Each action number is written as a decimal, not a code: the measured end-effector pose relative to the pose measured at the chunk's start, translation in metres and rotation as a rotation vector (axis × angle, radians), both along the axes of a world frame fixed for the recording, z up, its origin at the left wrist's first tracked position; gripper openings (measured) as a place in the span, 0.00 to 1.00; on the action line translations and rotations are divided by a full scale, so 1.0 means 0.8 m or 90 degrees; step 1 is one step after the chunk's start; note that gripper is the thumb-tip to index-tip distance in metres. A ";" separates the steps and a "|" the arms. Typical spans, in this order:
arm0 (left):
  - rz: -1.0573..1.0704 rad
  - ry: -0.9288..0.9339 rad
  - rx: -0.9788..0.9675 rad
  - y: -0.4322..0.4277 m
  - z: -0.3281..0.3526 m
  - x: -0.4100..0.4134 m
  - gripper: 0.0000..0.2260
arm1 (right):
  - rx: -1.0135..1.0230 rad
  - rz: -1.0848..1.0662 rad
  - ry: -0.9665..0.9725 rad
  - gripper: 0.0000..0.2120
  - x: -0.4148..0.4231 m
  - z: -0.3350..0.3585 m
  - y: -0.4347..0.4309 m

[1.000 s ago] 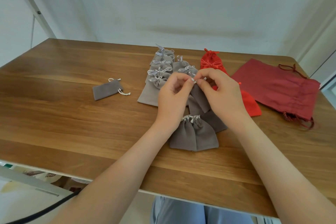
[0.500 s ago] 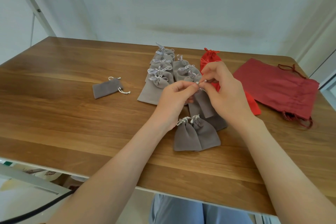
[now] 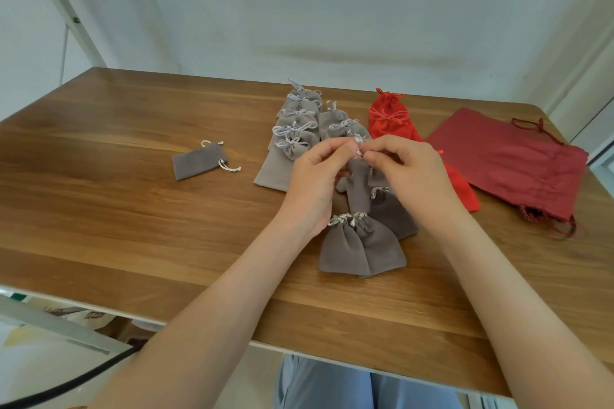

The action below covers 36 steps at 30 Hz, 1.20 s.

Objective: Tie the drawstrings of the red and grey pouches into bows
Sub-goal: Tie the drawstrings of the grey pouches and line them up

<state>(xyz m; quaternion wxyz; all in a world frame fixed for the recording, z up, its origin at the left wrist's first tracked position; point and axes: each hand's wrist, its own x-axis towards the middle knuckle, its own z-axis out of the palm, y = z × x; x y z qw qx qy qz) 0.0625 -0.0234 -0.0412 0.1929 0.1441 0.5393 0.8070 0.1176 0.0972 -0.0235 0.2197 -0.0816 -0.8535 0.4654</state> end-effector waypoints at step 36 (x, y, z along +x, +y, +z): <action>-0.023 0.174 -0.157 -0.008 0.005 -0.004 0.09 | -0.115 0.018 -0.120 0.08 0.004 0.005 0.009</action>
